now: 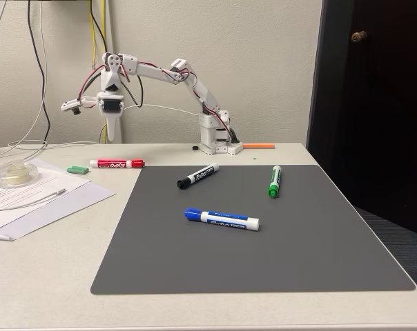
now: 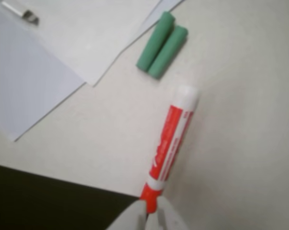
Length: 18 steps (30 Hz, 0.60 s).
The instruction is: Pick up the red marker.
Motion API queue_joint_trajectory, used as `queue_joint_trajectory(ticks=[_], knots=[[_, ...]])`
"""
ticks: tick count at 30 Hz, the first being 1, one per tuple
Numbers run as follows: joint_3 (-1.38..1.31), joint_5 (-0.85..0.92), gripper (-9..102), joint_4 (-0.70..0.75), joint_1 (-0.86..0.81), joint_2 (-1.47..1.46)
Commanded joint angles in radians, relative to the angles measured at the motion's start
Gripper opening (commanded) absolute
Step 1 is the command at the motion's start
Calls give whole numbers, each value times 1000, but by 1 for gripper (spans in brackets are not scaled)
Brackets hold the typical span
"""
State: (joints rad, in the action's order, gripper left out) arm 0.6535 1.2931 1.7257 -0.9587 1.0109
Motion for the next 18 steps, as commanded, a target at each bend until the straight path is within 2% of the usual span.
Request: queue_joint_trajectory(ticks=[1, 9, 18], knots=[[-12, -26, 1, 6, 31, 72], [21, -77, 8, 21, 46, 54], [21, -100, 5, -28, 80, -23]])
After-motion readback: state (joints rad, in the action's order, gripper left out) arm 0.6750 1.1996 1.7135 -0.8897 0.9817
